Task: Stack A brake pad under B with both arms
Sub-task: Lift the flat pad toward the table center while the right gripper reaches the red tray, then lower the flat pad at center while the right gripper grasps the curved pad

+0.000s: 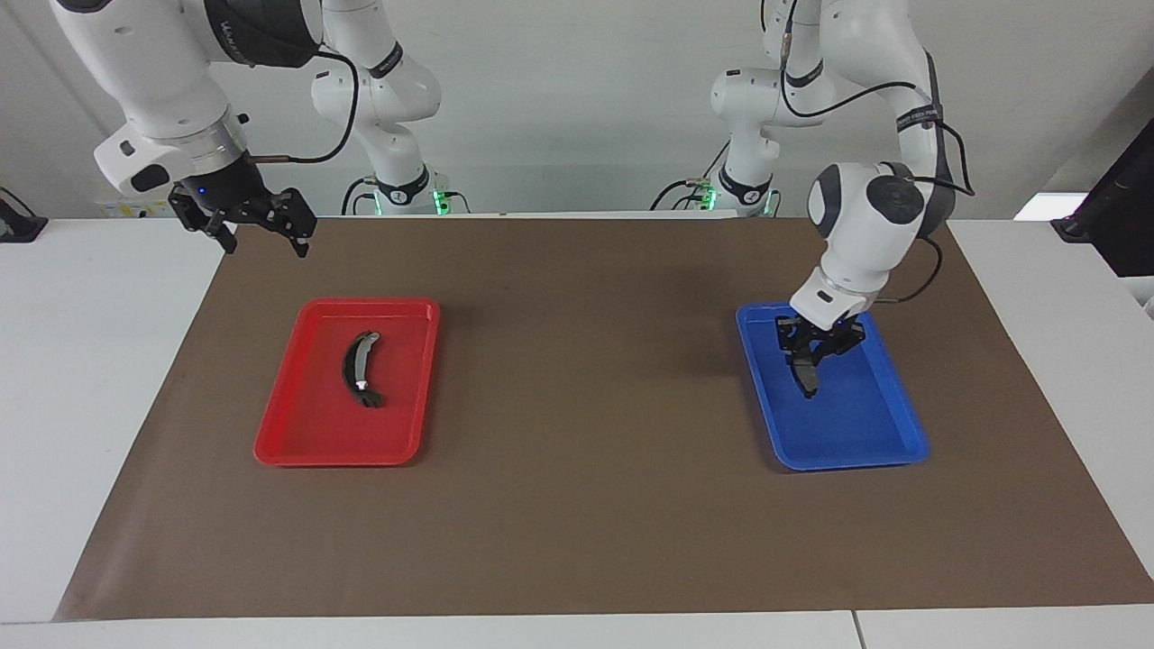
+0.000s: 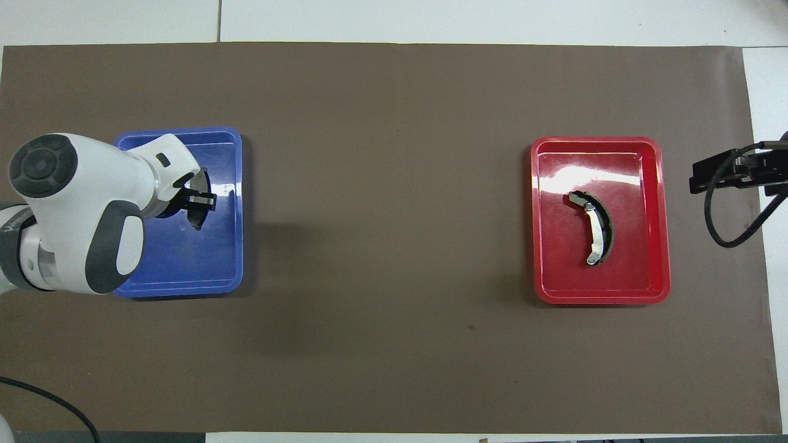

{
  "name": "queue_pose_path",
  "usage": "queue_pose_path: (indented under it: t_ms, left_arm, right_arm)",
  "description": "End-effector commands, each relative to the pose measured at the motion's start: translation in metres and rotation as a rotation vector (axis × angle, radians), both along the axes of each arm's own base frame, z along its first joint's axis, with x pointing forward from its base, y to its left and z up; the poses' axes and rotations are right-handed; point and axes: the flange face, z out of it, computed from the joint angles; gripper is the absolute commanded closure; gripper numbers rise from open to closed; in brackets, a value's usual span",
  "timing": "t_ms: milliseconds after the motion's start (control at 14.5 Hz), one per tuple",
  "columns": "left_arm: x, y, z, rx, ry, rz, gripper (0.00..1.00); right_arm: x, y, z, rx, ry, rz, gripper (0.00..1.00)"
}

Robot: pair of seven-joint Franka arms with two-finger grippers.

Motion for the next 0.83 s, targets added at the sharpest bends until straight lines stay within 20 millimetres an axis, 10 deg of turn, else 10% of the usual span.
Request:
queue_pose_path:
  t_ms: [0,413,757]
  left_arm:
    - [-0.025,-0.095,-0.012,-0.005,0.014,0.063,0.94]
    - [-0.064,-0.240,-0.050,-0.027,-0.009,0.048,0.81]
    - [-0.066,-0.265,-0.076,-0.048,-0.027,0.067,0.51]
  right_arm:
    - [-0.033,-0.011,-0.067,0.041,-0.060,0.000,0.00]
    - [-0.027,-0.004,-0.203,0.075,-0.076,0.061,0.00]
    - [-0.030,0.002,-0.278,0.054,-0.124,0.100,0.01]
